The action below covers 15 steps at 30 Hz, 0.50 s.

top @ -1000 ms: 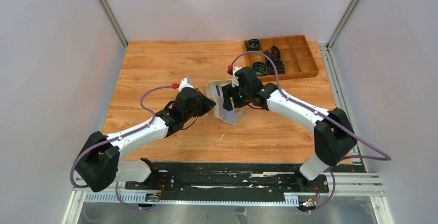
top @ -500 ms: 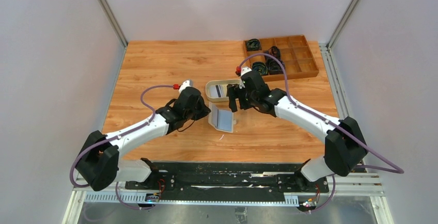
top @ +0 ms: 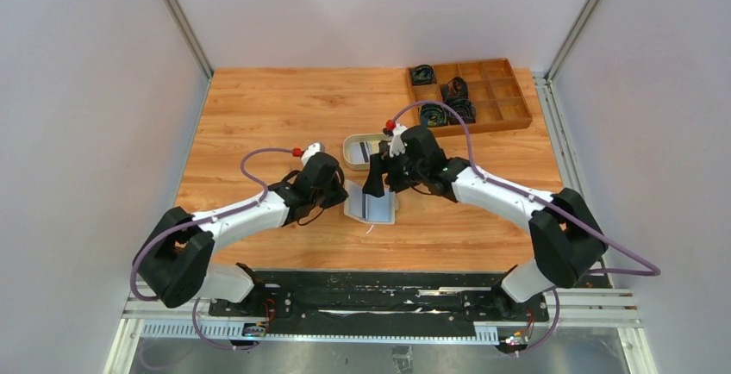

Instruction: Take the credit cards out of the card holder

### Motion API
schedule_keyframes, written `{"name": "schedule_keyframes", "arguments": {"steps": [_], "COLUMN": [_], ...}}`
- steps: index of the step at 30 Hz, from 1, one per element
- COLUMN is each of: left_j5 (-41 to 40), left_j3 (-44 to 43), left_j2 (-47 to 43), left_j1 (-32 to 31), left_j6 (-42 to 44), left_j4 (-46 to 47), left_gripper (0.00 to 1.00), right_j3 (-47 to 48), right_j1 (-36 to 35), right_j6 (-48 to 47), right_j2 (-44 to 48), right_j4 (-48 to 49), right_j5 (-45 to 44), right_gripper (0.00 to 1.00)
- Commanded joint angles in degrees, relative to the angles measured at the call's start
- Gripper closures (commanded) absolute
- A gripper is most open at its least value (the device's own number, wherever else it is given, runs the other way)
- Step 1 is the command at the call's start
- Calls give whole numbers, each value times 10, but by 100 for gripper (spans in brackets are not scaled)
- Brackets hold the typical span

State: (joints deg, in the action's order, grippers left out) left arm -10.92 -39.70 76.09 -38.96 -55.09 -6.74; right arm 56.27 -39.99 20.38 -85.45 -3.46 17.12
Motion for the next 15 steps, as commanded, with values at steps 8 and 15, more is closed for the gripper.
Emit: {"name": "schedule_keyframes", "arguments": {"steps": [8,15], "left_j5": [-9,-7], "left_j3": [77,108], "left_j2": [69,98], "left_j1": [3,3], "left_j6": [-13,-24], "left_j4": [90,130], "left_gripper": [100,100], "right_j3": [-75,-101], "right_j1": [4,4], "right_j6": [161,185], "right_j2": [-81,-89], "right_j4": [209,217], "right_j5": [144,134], "right_gripper": [22,22]}}
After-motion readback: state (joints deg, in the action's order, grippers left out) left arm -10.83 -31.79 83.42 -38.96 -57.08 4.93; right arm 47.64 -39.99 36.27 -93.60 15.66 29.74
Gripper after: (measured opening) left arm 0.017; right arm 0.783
